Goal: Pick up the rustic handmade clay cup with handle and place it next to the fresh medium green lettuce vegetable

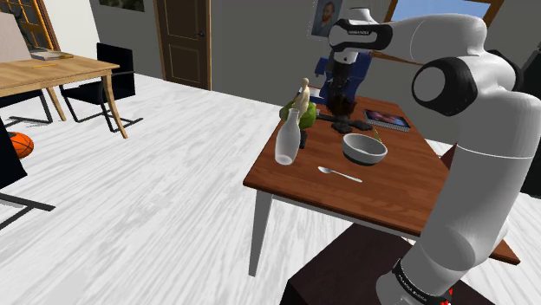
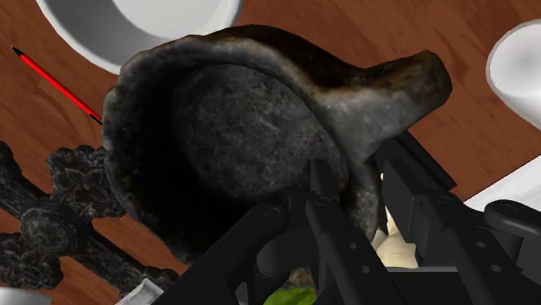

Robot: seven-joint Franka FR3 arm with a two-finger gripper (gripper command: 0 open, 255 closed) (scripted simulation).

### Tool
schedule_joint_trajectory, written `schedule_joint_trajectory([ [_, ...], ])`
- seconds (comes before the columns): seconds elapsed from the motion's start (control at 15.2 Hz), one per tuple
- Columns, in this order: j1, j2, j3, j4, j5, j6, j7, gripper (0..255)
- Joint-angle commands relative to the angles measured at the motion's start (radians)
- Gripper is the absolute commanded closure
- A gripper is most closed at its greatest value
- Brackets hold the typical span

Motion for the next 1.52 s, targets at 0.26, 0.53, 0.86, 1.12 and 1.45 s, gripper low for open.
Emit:
schedule_joint_trajectory([
  [0.26, 0.006, -0.012, 0.001, -0.096, -0.004, 0.086, 0.006, 255],
  [0.53, 0.008, -0.013, 0.002, -0.151, -0.005, 0.140, 0.009, 255],
  [0.86, 0.009, -0.009, 0.004, -0.213, -0.004, 0.206, 0.011, 255],
  [1.12, 0.010, -0.002, 0.005, -0.257, -0.002, 0.257, 0.012, 255],
  [1.45, 0.009, 0.012, 0.007, -0.306, 0.002, 0.319, 0.013, 255],
])
